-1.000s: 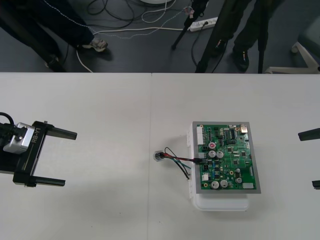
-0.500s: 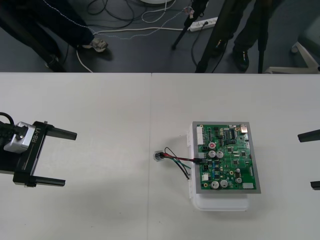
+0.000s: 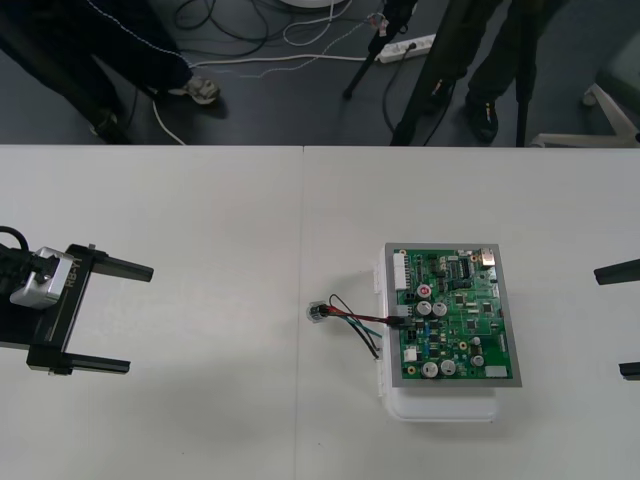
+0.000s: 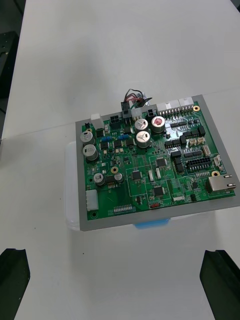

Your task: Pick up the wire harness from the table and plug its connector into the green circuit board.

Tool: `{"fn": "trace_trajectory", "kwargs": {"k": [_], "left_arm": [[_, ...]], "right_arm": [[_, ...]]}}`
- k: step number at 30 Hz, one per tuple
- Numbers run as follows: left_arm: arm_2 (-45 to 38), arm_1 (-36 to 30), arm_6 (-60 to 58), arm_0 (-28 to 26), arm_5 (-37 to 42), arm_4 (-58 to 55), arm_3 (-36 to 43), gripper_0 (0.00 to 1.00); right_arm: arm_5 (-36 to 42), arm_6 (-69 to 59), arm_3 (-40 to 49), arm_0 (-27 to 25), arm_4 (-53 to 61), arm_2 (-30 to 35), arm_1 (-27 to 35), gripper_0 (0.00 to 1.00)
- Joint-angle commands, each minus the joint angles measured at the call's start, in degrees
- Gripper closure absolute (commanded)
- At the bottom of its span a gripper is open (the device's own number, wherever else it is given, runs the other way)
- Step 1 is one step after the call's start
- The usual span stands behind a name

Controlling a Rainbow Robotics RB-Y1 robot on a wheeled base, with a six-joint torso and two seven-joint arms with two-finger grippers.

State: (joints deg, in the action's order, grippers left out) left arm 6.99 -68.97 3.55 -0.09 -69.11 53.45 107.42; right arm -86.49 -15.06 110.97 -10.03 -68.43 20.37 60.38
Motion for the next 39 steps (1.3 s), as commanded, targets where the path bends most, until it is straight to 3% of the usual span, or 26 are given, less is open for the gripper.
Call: {"fn": "trace_trajectory", "kwargs": {"k": [1, 14, 39], "left_arm": [[-2.0, -0.5, -3.5, -1.1, 0.4, 0.2, 0.9, 0.00], [-2.0, -0.5, -3.5, -1.1, 0.4, 0.2, 0.9, 0.00], [-2.0, -0.5, -3.5, -1.1, 0.4, 0.2, 0.9, 0.00]], "right_arm": [[-0.5, 2.1, 1.4, 0.6, 0.0, -0.2, -0.2, 0.00], [-0.2, 4.0, 1.5, 0.6, 0.6, -0.9, -4.0, 0.00], [0.4, 3.9, 0.0, 0.4, 1.3, -2.3, -4.5, 0.00]]}}
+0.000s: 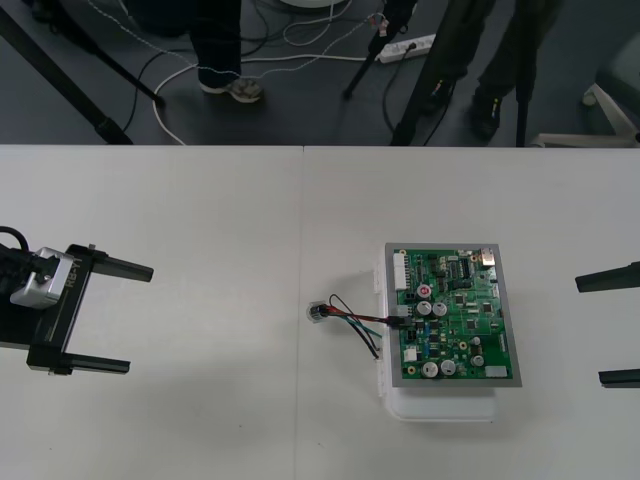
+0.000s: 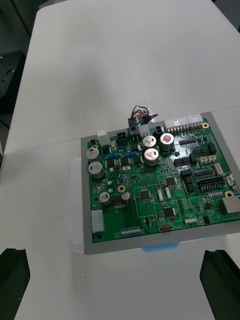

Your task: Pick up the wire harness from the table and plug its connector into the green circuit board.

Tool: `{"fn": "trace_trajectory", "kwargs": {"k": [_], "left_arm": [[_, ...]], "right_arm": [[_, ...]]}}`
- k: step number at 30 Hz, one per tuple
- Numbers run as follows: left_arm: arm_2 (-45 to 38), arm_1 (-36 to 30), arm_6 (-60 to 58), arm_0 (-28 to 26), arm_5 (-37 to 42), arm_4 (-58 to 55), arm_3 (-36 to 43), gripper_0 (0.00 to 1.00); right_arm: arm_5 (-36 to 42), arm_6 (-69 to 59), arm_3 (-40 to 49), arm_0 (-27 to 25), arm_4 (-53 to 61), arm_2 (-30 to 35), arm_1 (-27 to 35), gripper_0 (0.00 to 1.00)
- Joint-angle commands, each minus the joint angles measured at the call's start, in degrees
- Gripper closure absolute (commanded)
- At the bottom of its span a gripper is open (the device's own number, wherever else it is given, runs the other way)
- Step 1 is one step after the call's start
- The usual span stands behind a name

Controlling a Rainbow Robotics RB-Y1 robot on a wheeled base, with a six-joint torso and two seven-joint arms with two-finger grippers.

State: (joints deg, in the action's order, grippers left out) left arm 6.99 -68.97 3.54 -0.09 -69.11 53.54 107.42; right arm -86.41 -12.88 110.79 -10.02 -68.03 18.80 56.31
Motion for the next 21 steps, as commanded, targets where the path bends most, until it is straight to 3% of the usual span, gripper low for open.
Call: {"fn": "trace_trajectory", "kwargs": {"k": [1, 21], "left_arm": [[-2.0, -0.5, -3.5, -1.1, 0.4, 0.2, 0.9, 0.00], [-2.0, -0.5, -3.5, -1.1, 0.4, 0.2, 0.9, 0.00]], "right_arm": [[0.3, 1.7, 0.1, 0.4, 0.9, -0.7, -0.4, 0.00], [0.3, 1.7, 0.1, 0.4, 0.9, -0.7, -0.4, 0.00]]}}
